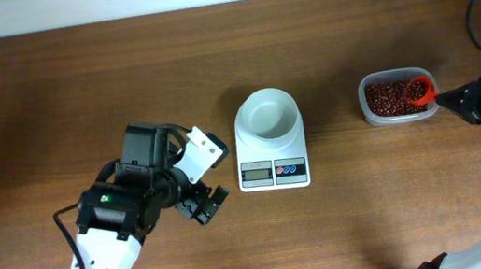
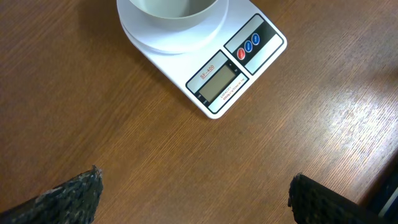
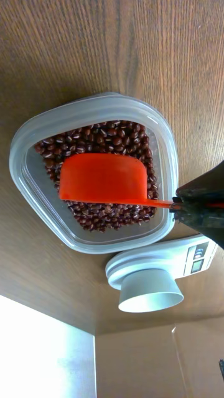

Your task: Scoop and weigh 50g on scale

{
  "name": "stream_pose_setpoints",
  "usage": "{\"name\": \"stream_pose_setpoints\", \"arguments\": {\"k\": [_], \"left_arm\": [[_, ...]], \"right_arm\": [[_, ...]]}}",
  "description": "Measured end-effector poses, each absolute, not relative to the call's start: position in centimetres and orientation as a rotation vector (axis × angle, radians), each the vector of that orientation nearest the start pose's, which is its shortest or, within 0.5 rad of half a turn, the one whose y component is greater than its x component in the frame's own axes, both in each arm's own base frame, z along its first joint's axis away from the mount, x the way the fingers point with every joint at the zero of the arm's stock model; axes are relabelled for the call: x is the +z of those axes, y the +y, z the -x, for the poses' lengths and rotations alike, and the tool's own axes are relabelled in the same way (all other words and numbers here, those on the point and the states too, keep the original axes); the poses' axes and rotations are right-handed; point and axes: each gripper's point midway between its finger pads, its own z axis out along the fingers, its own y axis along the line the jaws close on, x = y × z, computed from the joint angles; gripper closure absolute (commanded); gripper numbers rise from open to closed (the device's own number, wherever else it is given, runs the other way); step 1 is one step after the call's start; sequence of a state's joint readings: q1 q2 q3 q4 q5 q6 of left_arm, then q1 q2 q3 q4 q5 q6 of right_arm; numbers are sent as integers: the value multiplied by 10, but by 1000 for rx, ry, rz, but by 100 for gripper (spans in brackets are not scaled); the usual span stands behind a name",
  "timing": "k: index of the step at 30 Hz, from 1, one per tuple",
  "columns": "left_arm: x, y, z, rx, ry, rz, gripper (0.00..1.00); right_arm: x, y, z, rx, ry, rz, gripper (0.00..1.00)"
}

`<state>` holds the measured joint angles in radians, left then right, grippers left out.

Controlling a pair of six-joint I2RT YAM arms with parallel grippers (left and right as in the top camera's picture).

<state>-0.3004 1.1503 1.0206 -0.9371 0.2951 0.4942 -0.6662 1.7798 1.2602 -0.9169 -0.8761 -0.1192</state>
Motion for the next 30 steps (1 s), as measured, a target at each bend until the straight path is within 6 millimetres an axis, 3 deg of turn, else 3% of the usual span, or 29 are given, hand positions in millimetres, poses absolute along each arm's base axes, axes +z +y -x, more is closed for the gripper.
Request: {"name": "stream_pose_setpoints", "arguments": {"k": [7,14,30], "left_arm": [[173,-130,-251,-319,2355,-1096,1],[174,-130,-251,-319,2355,-1096,1],[174,-130,-251,-319,2355,-1096,1]], "right_arm": [[126,-102,-349,1087,2399,-607,96],[134,-116,-336,1148,2330,-670,96],[155,-90,-331,1331,2252,-593,96]]}}
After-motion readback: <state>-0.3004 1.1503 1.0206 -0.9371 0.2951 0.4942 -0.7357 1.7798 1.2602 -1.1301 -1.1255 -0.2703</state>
